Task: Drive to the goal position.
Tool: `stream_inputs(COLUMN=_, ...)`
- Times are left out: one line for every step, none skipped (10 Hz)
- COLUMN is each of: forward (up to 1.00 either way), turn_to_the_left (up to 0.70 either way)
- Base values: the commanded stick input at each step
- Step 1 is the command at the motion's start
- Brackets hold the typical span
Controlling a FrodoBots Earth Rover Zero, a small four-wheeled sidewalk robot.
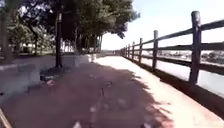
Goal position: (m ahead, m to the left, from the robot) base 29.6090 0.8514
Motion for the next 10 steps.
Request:
stream_inputs(forward=0.7, turn_to_the_left=0.0)
stream_inputs(forward=0.7, turn_to_the_left=0.0)
stream_inputs(forward=0.7, turn_to_the_left=0.0)
stream_inputs(forward=0.7, turn_to_the_left=0.0)
stream_inputs(forward=0.7, turn_to_the_left=0.0)
stream_inputs(forward=0.7, turn_to_the_left=0.0)
stream_inputs(forward=0.7, turn_to_the_left=0.0)
stream_inputs(forward=0.7, turn_to_the_left=0.0)
stream_inputs(forward=0.7, turn_to_the_left=0.0)
stream_inputs(forward=0.7, turn_to_the_left=0.0)
